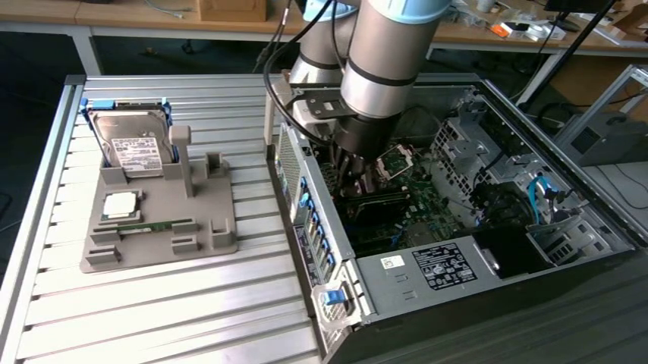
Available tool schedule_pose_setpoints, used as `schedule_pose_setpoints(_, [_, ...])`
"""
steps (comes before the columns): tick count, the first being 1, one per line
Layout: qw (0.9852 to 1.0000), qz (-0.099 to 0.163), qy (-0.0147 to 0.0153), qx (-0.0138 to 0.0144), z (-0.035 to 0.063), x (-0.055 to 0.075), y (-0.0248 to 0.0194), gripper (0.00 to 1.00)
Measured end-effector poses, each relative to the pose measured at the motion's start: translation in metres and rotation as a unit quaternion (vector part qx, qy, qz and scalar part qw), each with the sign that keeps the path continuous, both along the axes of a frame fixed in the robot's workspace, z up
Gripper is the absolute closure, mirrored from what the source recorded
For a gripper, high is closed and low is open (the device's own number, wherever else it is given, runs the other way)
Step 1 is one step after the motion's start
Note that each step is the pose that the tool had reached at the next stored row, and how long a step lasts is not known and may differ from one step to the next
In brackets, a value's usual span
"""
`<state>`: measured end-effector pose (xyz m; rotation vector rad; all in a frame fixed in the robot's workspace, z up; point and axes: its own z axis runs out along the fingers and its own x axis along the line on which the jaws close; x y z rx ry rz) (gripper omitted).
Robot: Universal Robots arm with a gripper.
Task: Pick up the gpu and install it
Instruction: 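Press down on the gpu until it lock into place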
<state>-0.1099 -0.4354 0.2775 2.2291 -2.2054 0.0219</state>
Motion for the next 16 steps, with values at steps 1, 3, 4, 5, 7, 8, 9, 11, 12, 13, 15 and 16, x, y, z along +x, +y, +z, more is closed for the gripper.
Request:
schedule_pose_setpoints(1, [1.0, 0.0, 0.0, 0.0, -0.0005, -0.0003, 0.0, 0.89])
schedule_pose_setpoints(3, [1.0, 0.0, 0.0, 0.0, -0.001, -0.0007, 0.0, 0.89])
schedule_pose_setpoints(4, [1.0, 0.0, 0.0, -0.0001, -0.001, -0.0007, 0.0, 0.89])
schedule_pose_setpoints(5, [1.0, 0.0, 0.0, -0.0001, -0.001, -0.0007, 0.0, 0.89])
schedule_pose_setpoints(7, [1.0, 0.0, 0.0, 0.0, -0.0011, -0.0007, 0.0, 0.89])
schedule_pose_setpoints(8, [1.0, 0.0, -0.0001, 0.0001, -0.0011, -0.0007, 0.0, 0.89])
schedule_pose_setpoints(9, [1.0, 0.0, 0.0, 0.0001, -0.0002, -0.0007, 0.0, 0.89])
schedule_pose_setpoints(11, [1.0, 0.0, 0.0, 0.0, 0.003, -0.0007, 0.0, 0.89])
schedule_pose_setpoints(12, [1.0, 0.0, -0.0001, 0.0001, 0.0038, -0.0007, -0.0001, 0.89])
schedule_pose_setpoints(13, [1.0, 0.0, -0.0001, 0.0001, 0.0038, -0.0007, -0.0013, 0.89])
schedule_pose_setpoints(15, [1.0, 0.0, -0.0001, 0.0001, 0.0039, -0.0007, -0.0039, 0.89])
schedule_pose_setpoints(16, [1.0, 0.0, -0.0001, 0.0001, 0.0039, -0.0007, -0.0047, 0.89])
